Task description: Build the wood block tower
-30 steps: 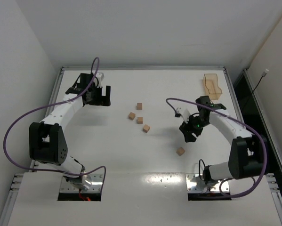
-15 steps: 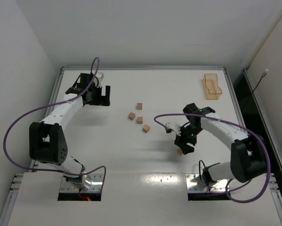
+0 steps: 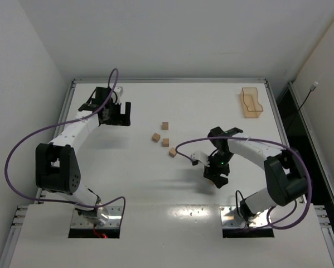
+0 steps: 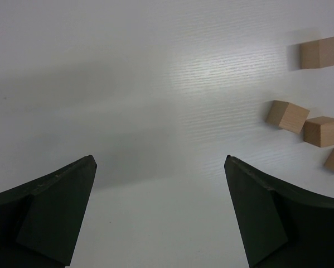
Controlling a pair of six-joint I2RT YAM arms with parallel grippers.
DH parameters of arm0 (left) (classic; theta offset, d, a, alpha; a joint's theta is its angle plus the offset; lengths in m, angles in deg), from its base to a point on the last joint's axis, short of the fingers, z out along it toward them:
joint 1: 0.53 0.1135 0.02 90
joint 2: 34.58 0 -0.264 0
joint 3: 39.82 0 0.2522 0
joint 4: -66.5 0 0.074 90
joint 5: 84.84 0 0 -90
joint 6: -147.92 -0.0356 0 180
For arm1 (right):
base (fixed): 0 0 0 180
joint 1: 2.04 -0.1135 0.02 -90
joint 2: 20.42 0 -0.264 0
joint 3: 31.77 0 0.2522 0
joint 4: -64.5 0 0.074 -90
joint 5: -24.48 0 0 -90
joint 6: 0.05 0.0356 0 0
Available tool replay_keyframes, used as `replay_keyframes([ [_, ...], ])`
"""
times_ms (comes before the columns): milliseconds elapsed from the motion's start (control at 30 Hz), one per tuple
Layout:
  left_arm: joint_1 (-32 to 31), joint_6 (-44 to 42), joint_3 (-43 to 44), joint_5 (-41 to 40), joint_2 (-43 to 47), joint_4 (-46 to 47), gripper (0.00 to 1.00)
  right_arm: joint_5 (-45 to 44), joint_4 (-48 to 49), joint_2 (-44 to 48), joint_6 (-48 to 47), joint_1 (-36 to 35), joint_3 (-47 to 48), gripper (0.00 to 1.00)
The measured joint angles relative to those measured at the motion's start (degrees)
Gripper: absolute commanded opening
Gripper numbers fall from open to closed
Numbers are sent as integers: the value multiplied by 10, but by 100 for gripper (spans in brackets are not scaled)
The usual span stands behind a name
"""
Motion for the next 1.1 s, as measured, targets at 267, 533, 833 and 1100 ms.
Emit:
replay_keyframes([
  [267, 0, 0, 0, -5, -5, 3, 100, -31, 28, -56, 35, -18, 24, 62],
  [533, 0, -2, 0, -12, -8, 4, 100, -65, 57, -88, 71, -53, 29, 62],
  [833, 0, -2, 0, -15, -14, 6, 100, -101, 59, -109, 106, -95, 37, 45],
  [1100, 0, -4, 0, -17, -14, 7, 100, -134, 46, -137, 139, -117, 58, 20],
])
